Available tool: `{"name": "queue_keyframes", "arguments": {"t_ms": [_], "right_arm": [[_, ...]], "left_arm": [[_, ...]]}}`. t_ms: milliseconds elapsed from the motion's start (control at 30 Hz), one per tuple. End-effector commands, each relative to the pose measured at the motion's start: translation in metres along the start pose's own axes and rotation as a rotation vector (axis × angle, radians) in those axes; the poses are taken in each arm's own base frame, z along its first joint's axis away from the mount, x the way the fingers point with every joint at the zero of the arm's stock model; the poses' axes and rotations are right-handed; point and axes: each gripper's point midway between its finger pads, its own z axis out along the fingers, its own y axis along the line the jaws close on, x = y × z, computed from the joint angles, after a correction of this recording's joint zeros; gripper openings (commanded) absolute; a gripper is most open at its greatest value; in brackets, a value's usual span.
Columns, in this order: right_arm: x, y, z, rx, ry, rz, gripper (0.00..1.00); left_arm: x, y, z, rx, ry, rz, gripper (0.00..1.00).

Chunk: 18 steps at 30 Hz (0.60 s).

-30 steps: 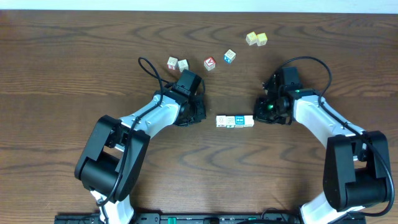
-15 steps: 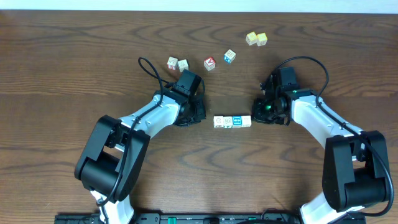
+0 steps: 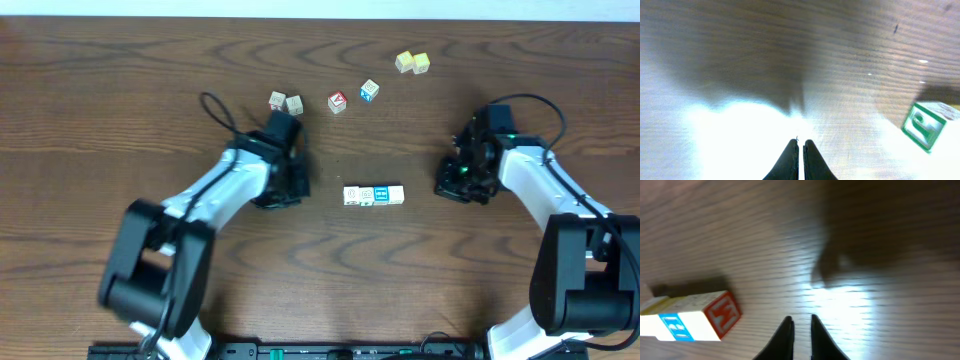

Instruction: Lift 4 blocks

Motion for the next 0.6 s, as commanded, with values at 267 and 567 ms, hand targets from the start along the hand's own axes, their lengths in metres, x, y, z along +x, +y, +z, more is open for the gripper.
{"name": "queue_keyframes", "arguments": {"t_ms": [267, 567], "right_arm": [[-0.01, -0.015, -0.016, -0.103, -0.005, 0.101, 0.92], [-0.009, 0.002, -0.015, -0.156, 0.001, 0.069, 0.26]], "left_arm": [[-0.011, 0.015, -0.082, 0.057, -0.155, -0.045, 0.5], [-0.009, -0.024, -0.044, 0.124, -0.101, -0.013, 0.13]]}}
